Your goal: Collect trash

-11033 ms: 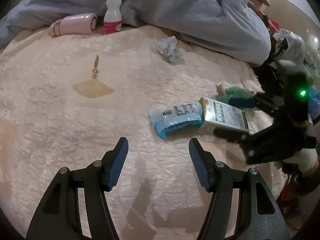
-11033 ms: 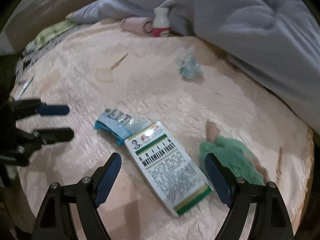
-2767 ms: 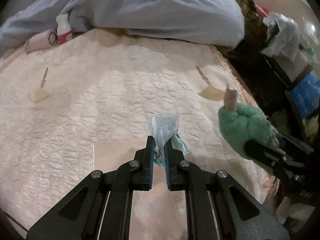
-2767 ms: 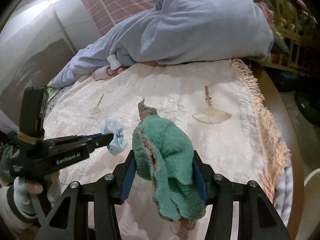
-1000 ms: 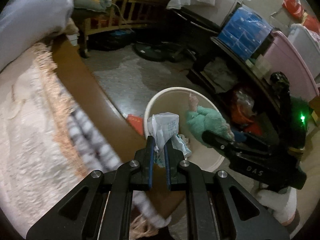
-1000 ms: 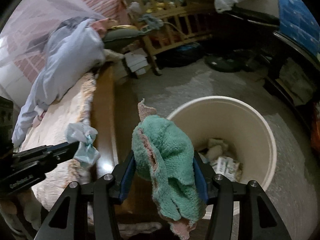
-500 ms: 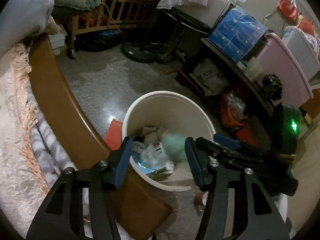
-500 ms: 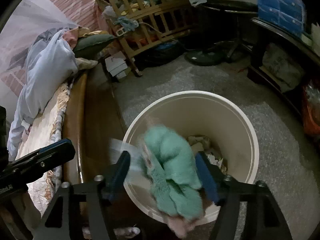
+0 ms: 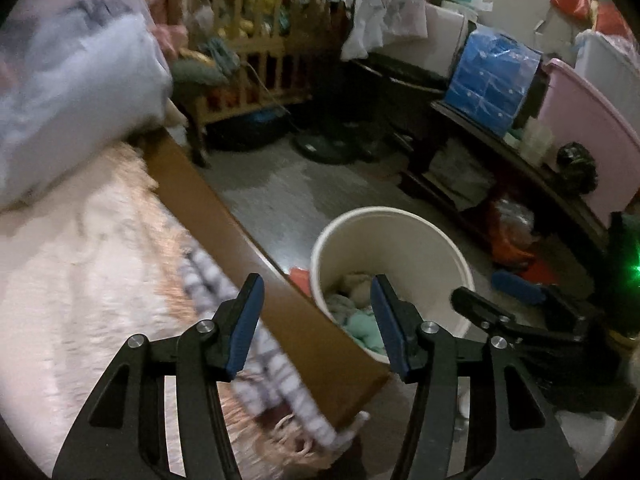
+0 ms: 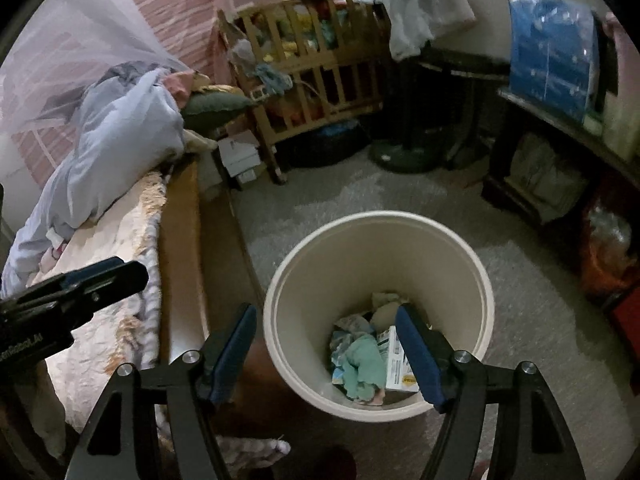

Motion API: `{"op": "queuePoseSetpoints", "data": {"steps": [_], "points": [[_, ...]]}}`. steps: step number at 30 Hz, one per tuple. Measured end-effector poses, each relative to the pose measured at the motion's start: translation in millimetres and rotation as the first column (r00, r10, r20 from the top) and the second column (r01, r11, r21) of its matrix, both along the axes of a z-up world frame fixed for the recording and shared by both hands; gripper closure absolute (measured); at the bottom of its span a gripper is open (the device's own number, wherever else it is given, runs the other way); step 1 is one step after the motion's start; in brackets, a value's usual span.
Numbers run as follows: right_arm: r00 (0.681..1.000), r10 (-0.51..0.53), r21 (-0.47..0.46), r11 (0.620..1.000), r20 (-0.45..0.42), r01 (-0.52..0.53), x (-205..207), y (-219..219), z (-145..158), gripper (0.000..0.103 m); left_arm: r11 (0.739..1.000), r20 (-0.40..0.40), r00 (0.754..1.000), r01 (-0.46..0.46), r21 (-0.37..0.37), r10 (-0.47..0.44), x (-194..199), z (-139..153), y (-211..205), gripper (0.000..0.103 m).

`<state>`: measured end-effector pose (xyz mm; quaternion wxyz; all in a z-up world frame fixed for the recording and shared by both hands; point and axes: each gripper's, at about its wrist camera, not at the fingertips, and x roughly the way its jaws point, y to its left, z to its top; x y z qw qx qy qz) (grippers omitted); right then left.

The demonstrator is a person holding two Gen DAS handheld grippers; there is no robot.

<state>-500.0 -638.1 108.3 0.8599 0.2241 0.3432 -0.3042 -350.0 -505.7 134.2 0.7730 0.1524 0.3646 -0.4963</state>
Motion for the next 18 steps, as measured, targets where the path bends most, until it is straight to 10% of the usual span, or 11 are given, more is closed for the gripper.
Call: {"op": "queuePoseSetpoints", "data": {"steps": [18], "points": [[0.993,-0.015,-0.201,0.979,0.114,0.038,-20.6,63.4,75.9,0.033,0.986,0.123,0.989,-0.061,-0.152,0.08,-25.3,54.0,63.9,0.049]]}}
